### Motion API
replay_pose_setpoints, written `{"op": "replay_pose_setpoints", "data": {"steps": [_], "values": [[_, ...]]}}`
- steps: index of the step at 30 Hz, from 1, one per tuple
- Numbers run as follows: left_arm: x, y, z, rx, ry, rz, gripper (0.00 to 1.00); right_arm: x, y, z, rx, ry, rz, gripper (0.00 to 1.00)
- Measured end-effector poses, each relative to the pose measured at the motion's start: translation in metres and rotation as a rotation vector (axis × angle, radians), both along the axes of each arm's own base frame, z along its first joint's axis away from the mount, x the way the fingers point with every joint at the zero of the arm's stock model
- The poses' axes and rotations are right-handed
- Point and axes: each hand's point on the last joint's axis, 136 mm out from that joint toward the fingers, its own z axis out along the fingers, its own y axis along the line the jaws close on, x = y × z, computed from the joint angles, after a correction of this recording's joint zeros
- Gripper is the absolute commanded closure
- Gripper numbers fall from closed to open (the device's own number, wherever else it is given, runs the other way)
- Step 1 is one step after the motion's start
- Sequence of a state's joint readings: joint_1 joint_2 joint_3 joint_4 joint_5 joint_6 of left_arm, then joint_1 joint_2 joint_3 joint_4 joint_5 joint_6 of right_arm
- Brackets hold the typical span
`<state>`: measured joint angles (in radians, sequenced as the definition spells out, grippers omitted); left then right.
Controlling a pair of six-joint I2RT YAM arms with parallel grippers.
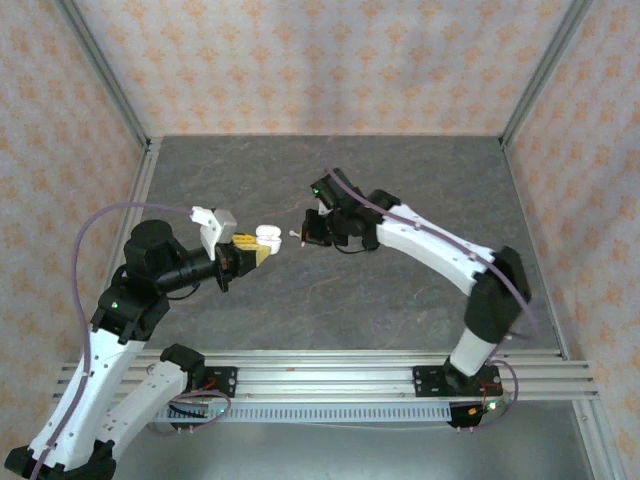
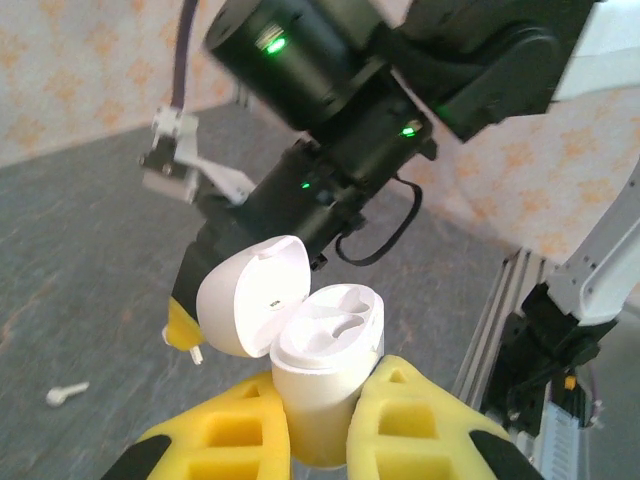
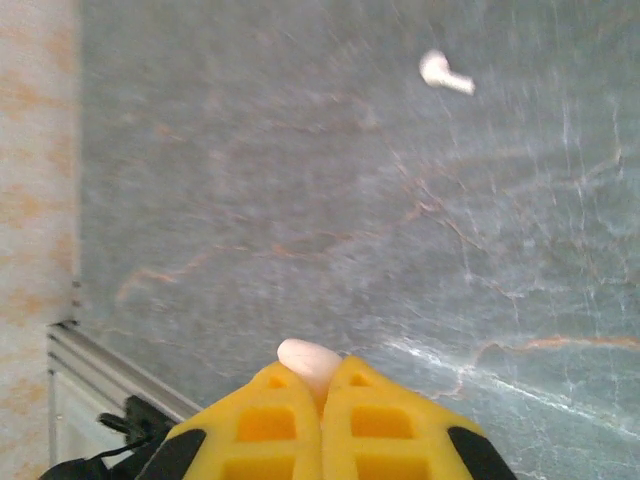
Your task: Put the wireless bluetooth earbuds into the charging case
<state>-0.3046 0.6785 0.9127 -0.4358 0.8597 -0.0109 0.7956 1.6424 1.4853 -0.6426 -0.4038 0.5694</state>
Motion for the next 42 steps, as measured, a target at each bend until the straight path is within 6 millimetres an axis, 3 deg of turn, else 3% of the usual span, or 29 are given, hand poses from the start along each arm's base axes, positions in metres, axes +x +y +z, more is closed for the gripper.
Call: {"op": "replay_pose_setpoints", "data": {"steps": [6,13,19,23,27,33,42], "values": [[0.005,-0.009,0.012,-0.043,-0.032,-0.044,1.0,-0.011,-0.026,0.068,0.117,-0.2,-0.026,1.0],[0.016,-0.016,0.008,-0.046,-0.011,-0.073,1.0,-0.022,-0.048,0.142,0.241,-0.399,-0.051,1.0],[0.024,-0.02,0.007,-0.054,0.002,-0.085,1.0,-0.037,-0.041,0.21,0.313,-0.563,0.031,1.0],[0.025,-0.022,0.011,-0.064,-0.009,-0.091,1.0,-0.052,-0.032,0.243,0.354,-0.645,0.096,1.0],[0.026,-0.022,0.016,-0.073,-0.024,-0.09,1.0,-0.06,-0.014,0.246,0.359,-0.66,0.158,1.0],[0.026,-0.022,0.02,-0.084,-0.031,-0.088,1.0,-0.061,0.013,0.217,0.307,-0.622,0.234,1.0],[0.027,-0.022,0.035,-0.112,-0.056,-0.085,1.0,-0.061,0.018,0.209,0.277,-0.639,0.277,1.0]]}}
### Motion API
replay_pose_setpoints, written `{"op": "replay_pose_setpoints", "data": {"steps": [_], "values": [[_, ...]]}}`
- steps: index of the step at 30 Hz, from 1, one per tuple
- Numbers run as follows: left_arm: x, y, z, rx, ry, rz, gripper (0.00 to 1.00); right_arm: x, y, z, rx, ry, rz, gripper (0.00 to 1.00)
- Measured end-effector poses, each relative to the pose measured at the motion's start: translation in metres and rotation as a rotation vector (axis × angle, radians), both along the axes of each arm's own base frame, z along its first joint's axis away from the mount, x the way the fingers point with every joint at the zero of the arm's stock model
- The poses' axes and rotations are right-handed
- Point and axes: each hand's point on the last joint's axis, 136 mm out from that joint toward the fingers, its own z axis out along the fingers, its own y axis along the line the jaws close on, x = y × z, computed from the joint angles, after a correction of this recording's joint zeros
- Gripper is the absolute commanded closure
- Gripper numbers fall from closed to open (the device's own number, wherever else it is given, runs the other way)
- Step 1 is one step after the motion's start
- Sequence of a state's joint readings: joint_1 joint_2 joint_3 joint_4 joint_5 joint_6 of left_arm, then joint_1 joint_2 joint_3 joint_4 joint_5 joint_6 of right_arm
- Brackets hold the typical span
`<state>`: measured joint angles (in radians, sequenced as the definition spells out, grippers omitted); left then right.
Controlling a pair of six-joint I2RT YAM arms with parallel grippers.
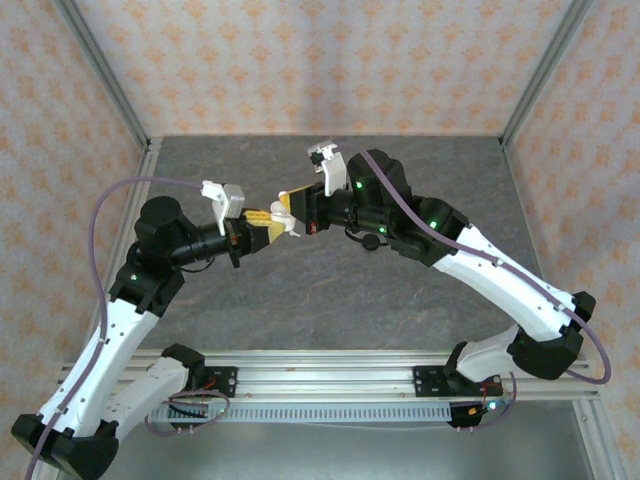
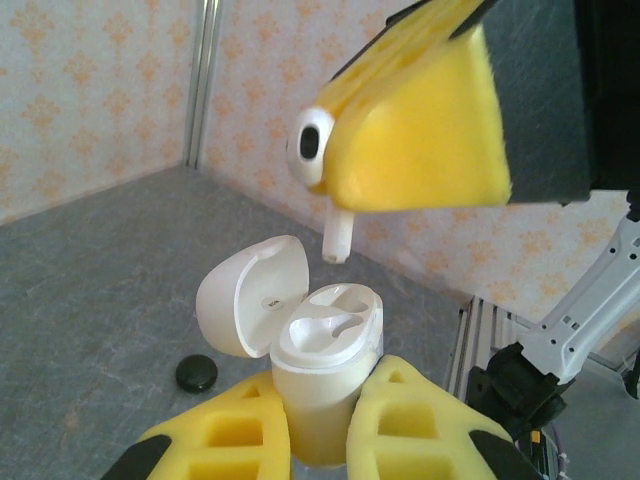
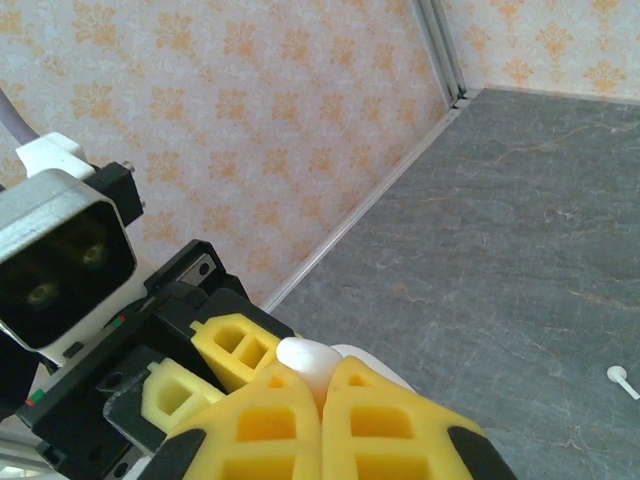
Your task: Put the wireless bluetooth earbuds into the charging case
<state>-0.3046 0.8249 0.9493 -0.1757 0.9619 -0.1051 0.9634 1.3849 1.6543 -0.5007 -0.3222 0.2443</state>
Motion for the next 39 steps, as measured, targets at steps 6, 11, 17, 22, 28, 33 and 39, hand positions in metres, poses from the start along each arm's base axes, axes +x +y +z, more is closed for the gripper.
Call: {"op": "replay_pose_setpoints", "data": {"steps": [6,11,17,22,28,33,39], "values": [[0.0,0.0,0.005,-0.006,-0.013,0.0,1.0,-0.002,0.002,-0.002,-0.011,-0.011,0.021,1.0],[0.0,0.0,0.007,-0.007,-0.015,0.0,1.0,-0.003,0.003,-0.004,-0.018,-0.007,0.032,1.0],[0.001,0.0,0.004,-0.003,-0.003,0.001,1.0,-0.005,0.006,-0.007,-0.02,-0.002,0.051,1.0],[0.001,0.0,0.003,-0.002,0.0,0.0,1.0,-0.006,0.008,-0.008,-0.021,0.004,0.062,1.0],[0.001,0.0,0.002,0.003,0.008,0.0,1.0,-0.007,0.008,-0.01,-0.026,0.009,0.066,1.0],[0.001,0.0,0.001,0.005,0.012,0.001,1.0,-0.008,0.007,-0.015,-0.043,0.02,0.068,1.0],[0.0,0.0,0.001,0.005,0.011,0.0,1.0,-0.01,0.006,-0.017,-0.052,0.028,0.076,1.0]]}}
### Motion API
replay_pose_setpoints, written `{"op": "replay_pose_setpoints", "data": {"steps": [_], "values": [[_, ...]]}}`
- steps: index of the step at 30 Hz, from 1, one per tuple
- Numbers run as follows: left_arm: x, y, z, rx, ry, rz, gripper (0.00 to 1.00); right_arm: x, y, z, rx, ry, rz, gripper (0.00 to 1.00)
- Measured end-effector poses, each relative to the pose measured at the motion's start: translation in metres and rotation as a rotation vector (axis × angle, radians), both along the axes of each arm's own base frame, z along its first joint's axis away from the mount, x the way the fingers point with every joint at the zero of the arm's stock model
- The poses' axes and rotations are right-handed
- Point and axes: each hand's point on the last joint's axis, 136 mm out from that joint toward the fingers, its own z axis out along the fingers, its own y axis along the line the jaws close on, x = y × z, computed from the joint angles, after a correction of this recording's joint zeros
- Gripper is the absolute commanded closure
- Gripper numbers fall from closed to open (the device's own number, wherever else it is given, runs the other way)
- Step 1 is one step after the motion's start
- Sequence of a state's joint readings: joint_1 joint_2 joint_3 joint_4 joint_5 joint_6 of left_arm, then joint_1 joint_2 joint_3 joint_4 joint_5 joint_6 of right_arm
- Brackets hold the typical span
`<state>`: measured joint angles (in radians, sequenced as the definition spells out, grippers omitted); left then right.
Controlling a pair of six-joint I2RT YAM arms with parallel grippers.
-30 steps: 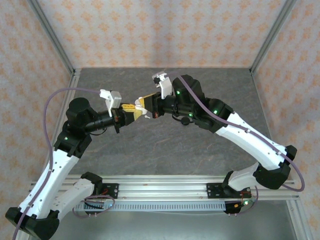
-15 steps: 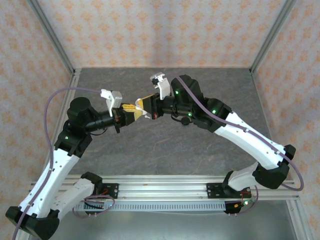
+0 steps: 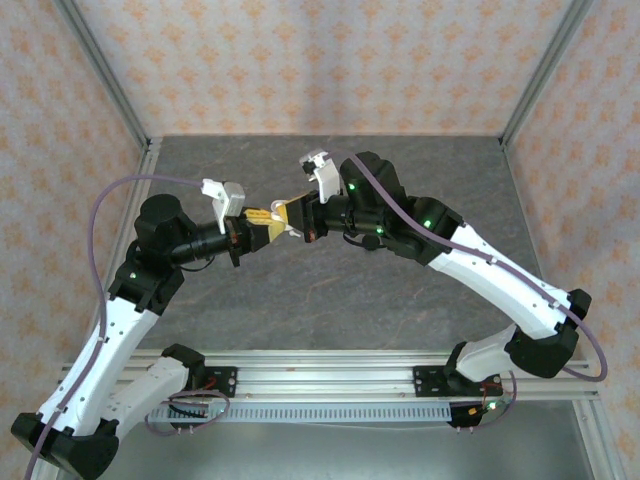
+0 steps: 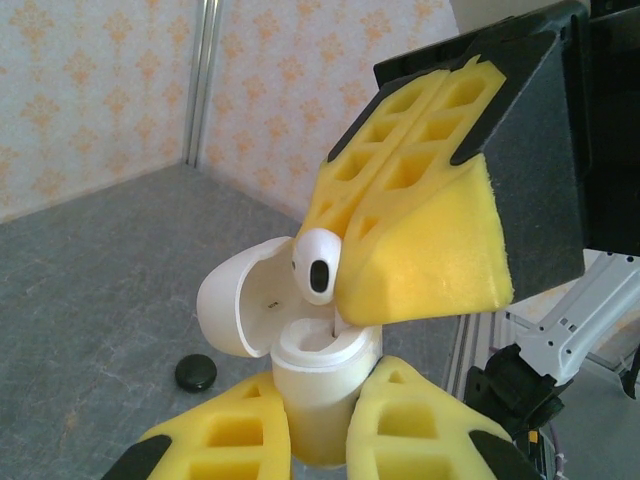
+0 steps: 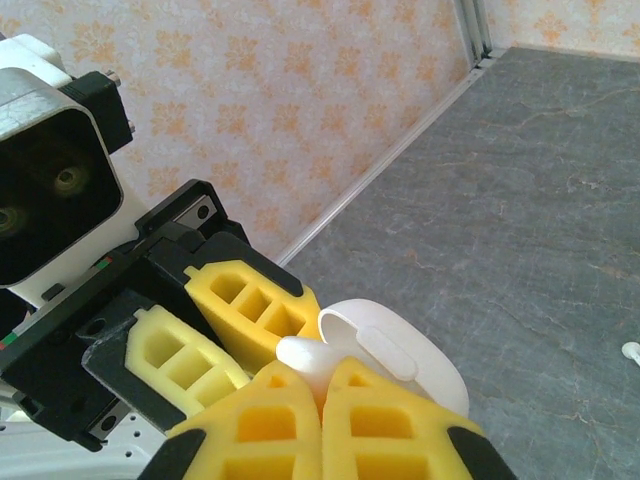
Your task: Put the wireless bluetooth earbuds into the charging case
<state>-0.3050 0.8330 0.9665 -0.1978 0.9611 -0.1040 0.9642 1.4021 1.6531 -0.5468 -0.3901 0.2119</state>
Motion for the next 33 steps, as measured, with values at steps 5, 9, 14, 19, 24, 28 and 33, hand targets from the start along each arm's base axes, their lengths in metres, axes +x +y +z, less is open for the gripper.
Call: {"op": "replay_pose_setpoints", "data": {"steps": [5,9,14,19,24,28,33], "values": [[0.0,0.0,0.0,0.002,0.001,-0.001,1.0,-0.001,0.0,-0.002,-0.005,0.008,0.006,0.94],[-0.001,0.0,-0.002,0.007,0.006,-0.002,1.0,-0.001,0.001,-0.005,-0.011,0.018,0.004,0.85],[-0.001,0.0,-0.003,0.009,0.01,-0.001,1.0,-0.001,0.001,-0.006,-0.015,0.02,0.004,0.76],[-0.001,0.0,-0.003,0.01,0.012,-0.001,1.0,-0.001,0.001,-0.008,-0.018,0.024,0.003,0.7],[0.0,0.001,-0.004,0.011,0.012,0.003,1.0,-0.001,0.001,-0.007,-0.019,0.025,0.003,0.67],[0.002,0.003,-0.004,0.022,-0.005,0.023,1.0,0.0,0.0,0.001,-0.014,0.018,-0.002,0.65],[0.002,0.011,-0.009,0.036,-0.025,0.081,1.0,0.001,-0.001,0.023,0.013,-0.006,-0.007,0.65]]}}
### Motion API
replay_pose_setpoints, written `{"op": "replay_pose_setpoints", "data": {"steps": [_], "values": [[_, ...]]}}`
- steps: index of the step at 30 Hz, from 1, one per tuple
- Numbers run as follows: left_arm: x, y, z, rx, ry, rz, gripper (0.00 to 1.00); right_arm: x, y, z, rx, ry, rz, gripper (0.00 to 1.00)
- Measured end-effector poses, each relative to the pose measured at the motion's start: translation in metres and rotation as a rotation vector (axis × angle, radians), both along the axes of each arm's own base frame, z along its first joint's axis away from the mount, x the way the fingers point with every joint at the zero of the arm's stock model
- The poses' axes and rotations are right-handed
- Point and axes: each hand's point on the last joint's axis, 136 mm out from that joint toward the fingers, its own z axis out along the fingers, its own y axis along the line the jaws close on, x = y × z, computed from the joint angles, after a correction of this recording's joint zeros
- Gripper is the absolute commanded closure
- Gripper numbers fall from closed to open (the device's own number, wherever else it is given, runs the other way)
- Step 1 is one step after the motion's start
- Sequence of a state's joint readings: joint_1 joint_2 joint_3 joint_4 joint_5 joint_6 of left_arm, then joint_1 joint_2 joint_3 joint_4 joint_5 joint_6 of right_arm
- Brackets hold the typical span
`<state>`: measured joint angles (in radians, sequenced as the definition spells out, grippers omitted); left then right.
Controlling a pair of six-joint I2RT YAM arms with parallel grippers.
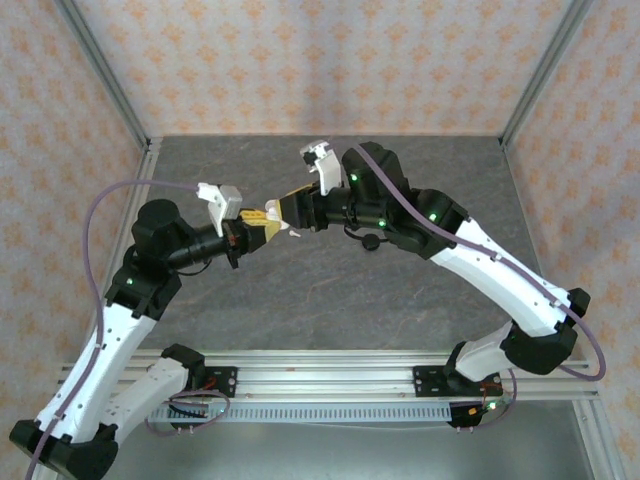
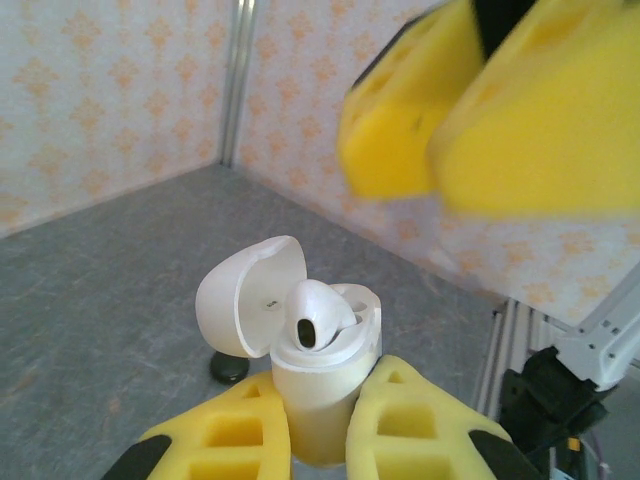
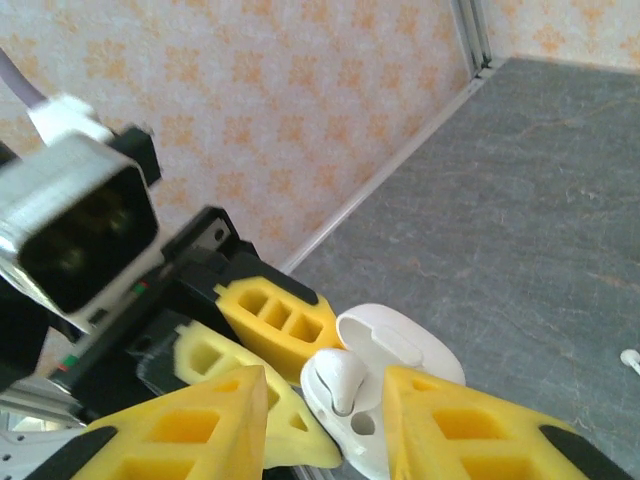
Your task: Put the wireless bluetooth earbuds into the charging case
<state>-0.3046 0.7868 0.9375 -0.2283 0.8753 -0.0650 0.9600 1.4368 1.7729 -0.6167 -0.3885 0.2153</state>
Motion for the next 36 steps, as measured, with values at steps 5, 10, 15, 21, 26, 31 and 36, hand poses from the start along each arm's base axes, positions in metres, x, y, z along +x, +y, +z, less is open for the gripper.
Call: {"op": "replay_pose_setpoints", "data": {"steps": [5,10,15,21,26,31,36], "values": [[-0.001,0.01,-0.022,0.022,0.014,0.064,1.0,0.014,-0.006,0.009,0.007,0.002,-0.035,0.65],[-0.002,0.017,-0.038,0.044,0.039,0.112,1.0,0.041,-0.016,0.001,0.013,0.058,-0.111,0.66],[-0.008,0.024,-0.044,0.052,0.041,0.144,1.0,0.075,-0.024,-0.025,-0.016,0.151,-0.2,0.66],[-0.017,0.032,-0.044,0.054,0.03,0.175,1.0,0.116,-0.018,-0.097,-0.22,0.275,-0.276,0.66],[-0.025,0.039,-0.046,0.06,0.033,0.203,1.0,0.139,0.003,-0.168,-0.409,0.387,-0.257,0.62],[-0.034,0.047,-0.048,0.058,0.032,0.237,1.0,0.157,0.025,-0.226,-0.524,0.481,-0.224,0.61],[-0.043,0.054,-0.051,0.051,0.052,0.269,1.0,0.164,0.033,-0.275,-0.6,0.537,-0.214,0.61]]}}
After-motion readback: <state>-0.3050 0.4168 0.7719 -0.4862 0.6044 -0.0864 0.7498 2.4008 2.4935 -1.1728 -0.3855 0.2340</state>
